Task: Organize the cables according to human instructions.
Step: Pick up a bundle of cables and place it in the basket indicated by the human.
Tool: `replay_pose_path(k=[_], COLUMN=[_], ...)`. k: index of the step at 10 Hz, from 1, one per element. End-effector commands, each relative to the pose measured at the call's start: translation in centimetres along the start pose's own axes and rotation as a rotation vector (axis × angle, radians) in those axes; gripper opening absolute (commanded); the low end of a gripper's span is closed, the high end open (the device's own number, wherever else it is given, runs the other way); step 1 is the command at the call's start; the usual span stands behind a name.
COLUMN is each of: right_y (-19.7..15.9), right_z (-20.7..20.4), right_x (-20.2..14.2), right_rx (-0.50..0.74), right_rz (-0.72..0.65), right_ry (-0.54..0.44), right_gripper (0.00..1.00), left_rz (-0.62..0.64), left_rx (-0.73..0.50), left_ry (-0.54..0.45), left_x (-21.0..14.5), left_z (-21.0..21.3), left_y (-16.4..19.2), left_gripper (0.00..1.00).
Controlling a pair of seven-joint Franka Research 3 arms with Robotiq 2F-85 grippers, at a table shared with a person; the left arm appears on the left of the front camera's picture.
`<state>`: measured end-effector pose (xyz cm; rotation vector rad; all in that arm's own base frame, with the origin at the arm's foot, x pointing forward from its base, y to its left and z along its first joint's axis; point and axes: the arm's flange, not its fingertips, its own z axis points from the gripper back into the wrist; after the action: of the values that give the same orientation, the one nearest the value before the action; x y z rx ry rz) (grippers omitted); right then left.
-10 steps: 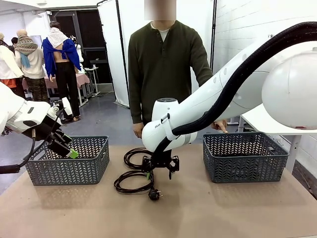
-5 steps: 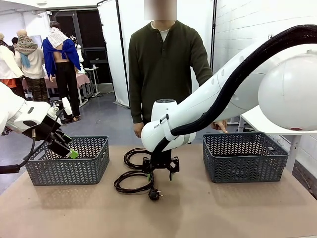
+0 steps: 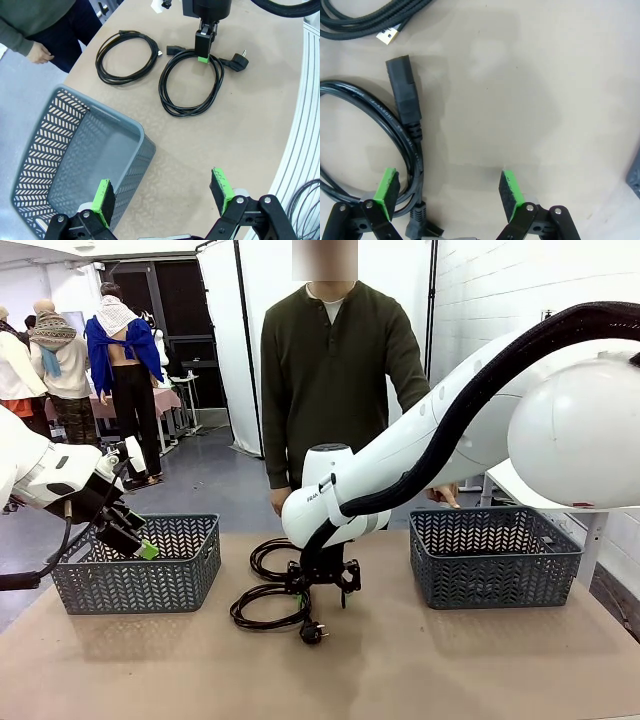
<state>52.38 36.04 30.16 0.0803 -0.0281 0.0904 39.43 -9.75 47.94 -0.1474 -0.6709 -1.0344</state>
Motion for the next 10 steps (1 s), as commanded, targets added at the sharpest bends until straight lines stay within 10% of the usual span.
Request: replay_pose_path(k=[1, 5, 10], right_y=[0.64, 0.74, 0.55], right_z=[-0.41, -0.86, -0.6], right_x=[0.77, 0.97, 1.09], right_rx=[-0.067, -0.09, 0.046], right_rz=[-0.02, -0.025, -0.042], right_ry=[-0.012, 0.007, 0.043], right_gripper=[1.0, 0.9, 0.11], left_rz=[0.007, 0.007, 0.007], left_rx=[-0.008, -0.008, -0.008], left_ry=[-0.007, -0.007, -0.007], left_x=[-0.41, -0.41, -0.41], left_z=[-0.05, -0.05, -0.05], left_y=[-0.12, -0.12, -0.12], left_gripper=[1.0, 1.0, 1.0])
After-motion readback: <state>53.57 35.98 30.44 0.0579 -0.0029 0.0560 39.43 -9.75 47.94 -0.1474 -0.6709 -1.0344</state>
